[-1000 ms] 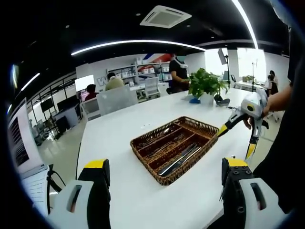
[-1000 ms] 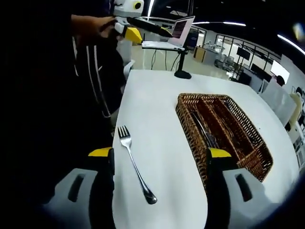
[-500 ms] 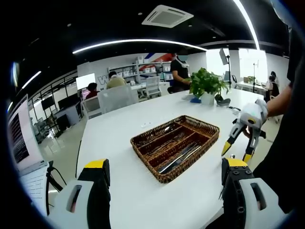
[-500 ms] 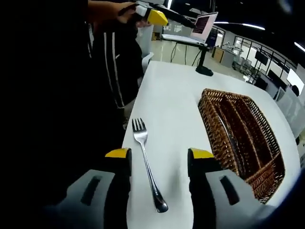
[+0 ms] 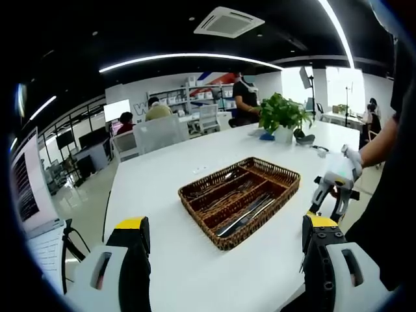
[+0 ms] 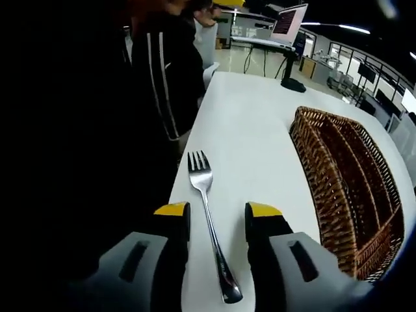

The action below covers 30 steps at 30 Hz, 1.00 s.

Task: Arrange the knives, forks, and spoons in their matching storage slots by inserting each utensil handle-first until every utensil is classified and aligned in the correct compartment

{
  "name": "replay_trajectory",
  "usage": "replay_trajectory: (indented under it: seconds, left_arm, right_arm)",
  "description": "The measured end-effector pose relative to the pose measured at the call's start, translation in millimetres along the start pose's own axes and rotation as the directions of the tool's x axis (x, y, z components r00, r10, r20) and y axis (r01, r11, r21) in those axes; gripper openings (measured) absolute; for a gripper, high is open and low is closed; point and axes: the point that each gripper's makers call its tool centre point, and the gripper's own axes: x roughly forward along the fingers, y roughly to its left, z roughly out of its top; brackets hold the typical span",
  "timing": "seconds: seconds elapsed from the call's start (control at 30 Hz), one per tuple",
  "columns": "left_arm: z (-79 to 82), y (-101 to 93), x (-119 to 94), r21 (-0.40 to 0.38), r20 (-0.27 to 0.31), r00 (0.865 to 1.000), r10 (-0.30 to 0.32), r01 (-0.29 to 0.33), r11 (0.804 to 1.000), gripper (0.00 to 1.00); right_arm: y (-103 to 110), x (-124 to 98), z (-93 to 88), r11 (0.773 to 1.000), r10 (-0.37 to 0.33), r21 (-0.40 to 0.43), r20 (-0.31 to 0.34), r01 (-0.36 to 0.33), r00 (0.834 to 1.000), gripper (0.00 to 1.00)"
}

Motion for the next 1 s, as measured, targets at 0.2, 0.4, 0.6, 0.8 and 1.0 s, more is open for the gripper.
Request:
replay_trajectory:
  seconds: [0.2,0.4,0.6,0.8,1.0]
  left_arm:
    - [2.3,0.6,2,-0.003,0.005,1.000,-0.001,0.001,1.000,0.99]
    - [2.2,0.7,1,-0.006,0.006,1.000,0.001,-0.001,1.000,0.99]
    - [1.1,-0.5,0,-0.010,0.002,1.000,0.000,0.000,1.000,0.99]
    - [1.4,0.0,-2,-0.012,0.003,1.000,0.007,-0.007,1.000,0.99]
    - [0.4,0.3,-4,-0.013,0.002,1.000,0.007,-0.007,1.000,0.99]
  right_arm:
    - [6,5,-0.2,0.999,0.036,-0.028,-0.012,-0.037,0.999,0.23]
    - [8,10,0.6,0.996,0.055,-0.065,-0.026,-0.057,0.998,0.18]
    - [8,17,-7.0,0.991,0.089,-0.089,-0.065,-0.095,0.994,0.13]
    - [12,18,-4.2,0.990,0.101,-0.096,-0.064,-0.107,0.993,0.12]
    - [12,21,0.6,0.989,0.109,-0.098,-0.060,-0.114,0.992,0.04]
